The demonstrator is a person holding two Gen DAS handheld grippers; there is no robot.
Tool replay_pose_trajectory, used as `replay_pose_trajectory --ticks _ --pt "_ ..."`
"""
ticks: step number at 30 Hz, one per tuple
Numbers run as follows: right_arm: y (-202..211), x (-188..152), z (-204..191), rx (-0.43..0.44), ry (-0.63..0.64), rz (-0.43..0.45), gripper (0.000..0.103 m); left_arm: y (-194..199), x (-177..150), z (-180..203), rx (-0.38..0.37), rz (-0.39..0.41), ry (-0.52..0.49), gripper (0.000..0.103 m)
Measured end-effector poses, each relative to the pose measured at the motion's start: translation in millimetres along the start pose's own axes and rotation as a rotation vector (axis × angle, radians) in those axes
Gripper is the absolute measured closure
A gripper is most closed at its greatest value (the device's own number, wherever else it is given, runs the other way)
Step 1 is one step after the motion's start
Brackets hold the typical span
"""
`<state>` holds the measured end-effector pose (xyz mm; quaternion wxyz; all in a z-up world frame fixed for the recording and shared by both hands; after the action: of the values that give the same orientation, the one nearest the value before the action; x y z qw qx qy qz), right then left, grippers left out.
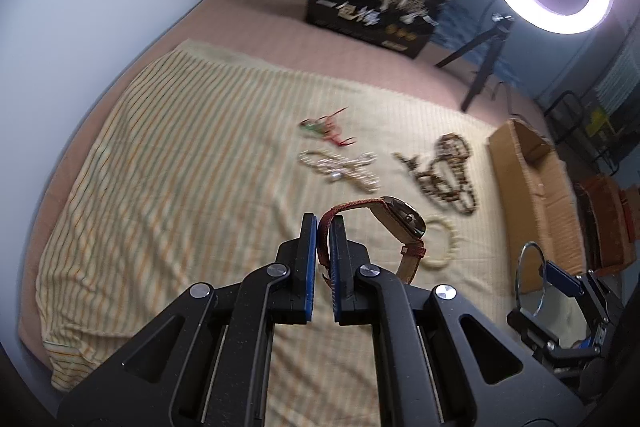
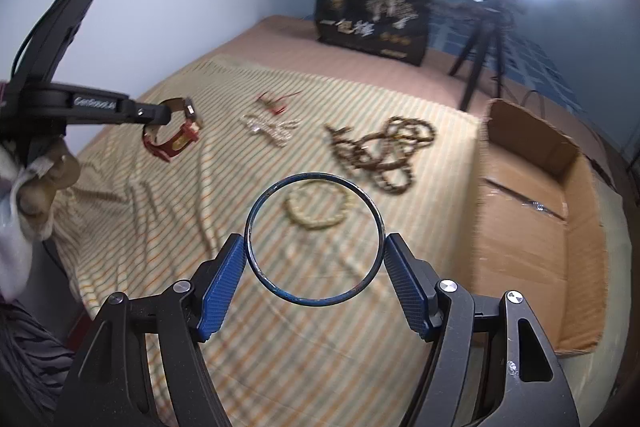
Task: Organize jewelry
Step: 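Carry watch and bangle into the cardboard box and open both tools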
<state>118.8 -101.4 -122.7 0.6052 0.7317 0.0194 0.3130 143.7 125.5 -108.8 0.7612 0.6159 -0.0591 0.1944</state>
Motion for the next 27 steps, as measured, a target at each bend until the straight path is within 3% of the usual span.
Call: replay_pose_trajectory --ticks 14,27 --pt "49.1 -6.1 76.7 -0.060 -0.133 0.065 0.033 24.2 -3.2 97.7 -0.126 0.078 -0.117 0.099" --pt "59.5 -4.2 153.8 -0.111 -0.239 0.058 0.033 11.0 3.6 182.2 -0.165 0.096 -0.240 0.099"
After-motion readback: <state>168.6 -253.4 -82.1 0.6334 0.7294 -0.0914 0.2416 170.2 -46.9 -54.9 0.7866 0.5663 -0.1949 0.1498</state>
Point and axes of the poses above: each gripper's, at about its wrist camera, not at the fingertips, and y roughly against the way its jaws point, z to its right, x to its top, the point moved 2 cm from there along -y, roughly the way its jaws point, and after that the axes turned 13 degrees about -z, right-handed, at the moved point
